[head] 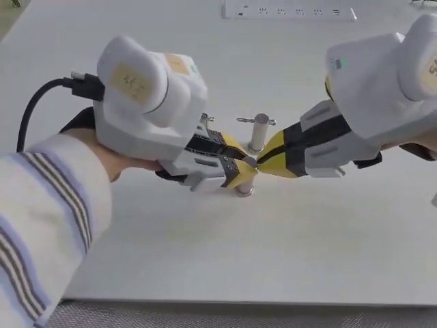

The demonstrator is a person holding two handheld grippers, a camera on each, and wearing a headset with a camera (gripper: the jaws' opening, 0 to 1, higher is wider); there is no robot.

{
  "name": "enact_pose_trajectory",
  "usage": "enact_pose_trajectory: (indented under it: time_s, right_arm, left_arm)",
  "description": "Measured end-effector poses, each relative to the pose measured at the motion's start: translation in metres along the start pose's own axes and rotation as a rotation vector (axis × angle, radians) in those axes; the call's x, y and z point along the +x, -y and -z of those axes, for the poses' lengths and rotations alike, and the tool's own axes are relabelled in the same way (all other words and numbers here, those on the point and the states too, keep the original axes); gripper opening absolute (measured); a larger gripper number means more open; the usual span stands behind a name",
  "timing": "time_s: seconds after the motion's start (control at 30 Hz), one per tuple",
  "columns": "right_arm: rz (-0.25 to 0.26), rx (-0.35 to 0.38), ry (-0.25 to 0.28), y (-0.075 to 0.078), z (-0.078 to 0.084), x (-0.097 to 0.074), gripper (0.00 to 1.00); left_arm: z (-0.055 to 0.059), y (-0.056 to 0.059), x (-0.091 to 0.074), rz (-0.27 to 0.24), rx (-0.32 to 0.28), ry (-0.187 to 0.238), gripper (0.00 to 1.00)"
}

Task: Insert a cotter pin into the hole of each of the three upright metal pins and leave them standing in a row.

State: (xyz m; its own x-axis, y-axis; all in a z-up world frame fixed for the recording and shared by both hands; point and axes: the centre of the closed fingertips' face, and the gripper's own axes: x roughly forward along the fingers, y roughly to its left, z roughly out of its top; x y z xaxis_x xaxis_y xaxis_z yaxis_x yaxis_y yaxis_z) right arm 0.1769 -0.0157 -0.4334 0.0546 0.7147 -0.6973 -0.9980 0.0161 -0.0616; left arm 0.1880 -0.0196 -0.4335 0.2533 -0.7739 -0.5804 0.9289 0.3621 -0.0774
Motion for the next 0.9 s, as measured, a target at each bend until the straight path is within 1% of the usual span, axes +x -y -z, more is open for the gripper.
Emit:
enact_pose_trajectory:
  time_s: [0.07,0.17,0.2,0.23,0.27,0.3,0.37,0.43,0.47,0.5,0.53,0.57,0.6,0.67,0.7,0.8,0.9]
  right_arm:
    - [0.005,0.009,-0.003,0.0,0.0,0.0,0.01]
    - [0.014,0.012,-0.012,0.002,0.002,0.0,0.14]
    - [0.016,0.011,-0.013,0.001,0.002,0.0,0.15]
    - [0.016,0.011,-0.012,0.001,0.001,0.0,0.15]
    - [0.013,0.017,-0.008,0.0,0.0,0.0,0.15]
    - [0.011,0.031,0.005,0.0,-0.002,0.001,0.15]
    - [0.01,0.033,0.005,0.0,-0.003,0.002,0.17]
    - [0.009,0.029,-0.002,0.0,-0.002,0.004,0.18]
    - [0.007,0.033,-0.002,0.001,-0.002,0.005,0.18]
    - [0.005,0.04,-0.002,0.001,-0.003,0.007,0.19]
    - [0.004,0.048,-0.002,0.001,-0.003,0.008,0.19]
    - [0.004,0.045,-0.003,0.0,-0.003,0.009,0.19]
    - [0.004,0.042,-0.007,0.001,-0.003,0.011,0.19]
    - [0.0,0.055,-0.007,0.001,-0.003,0.013,0.19]
    - [-0.003,0.065,-0.003,0.001,-0.003,0.014,0.18]
    - [0.004,0.073,-0.004,0.003,-0.003,0.016,0.17]
    - [0.004,0.079,-0.005,0.003,-0.002,0.018,0.16]
  left_arm:
    - [0.0,0.001,-0.001,0.0,0.009,0.004,0.1]
    - [0.001,0.0,-0.005,-0.005,0.014,0.009,0.11]
    - [0.002,-0.001,-0.007,-0.013,0.016,0.009,0.15]
    - [0.003,-0.003,-0.008,-0.023,0.031,0.021,0.18]
    - [0.004,-0.003,-0.009,-0.023,0.038,0.034,0.23]
    - [0.004,-0.002,-0.011,-0.024,0.016,0.051,0.28]
    - [0.004,0.0,-0.014,-0.026,0.006,0.085,0.35]
    - [0.006,0.003,-0.016,-0.022,-0.01,0.096,0.42]
    - [0.01,0.007,-0.017,-0.006,-0.015,0.101,0.45]
    - [0.013,0.011,-0.017,0.012,-0.033,0.102,0.46]
    - [0.016,0.013,-0.017,0.016,-0.059,0.104,0.48]
    - [0.018,0.013,-0.017,0.01,-0.061,0.111,0.54]
    - [0.02,0.013,-0.017,0.001,-0.075,0.121,0.59]
    - [0.024,0.015,-0.018,0.0,-0.085,0.117,0.73]
    - [0.026,0.016,-0.018,-0.001,-0.084,0.111,0.77]
    - [0.033,0.02,-0.018,0.009,-0.095,0.095,0.88]
    - [0.036,0.025,-0.019,0.017,-0.104,0.097,0.95]
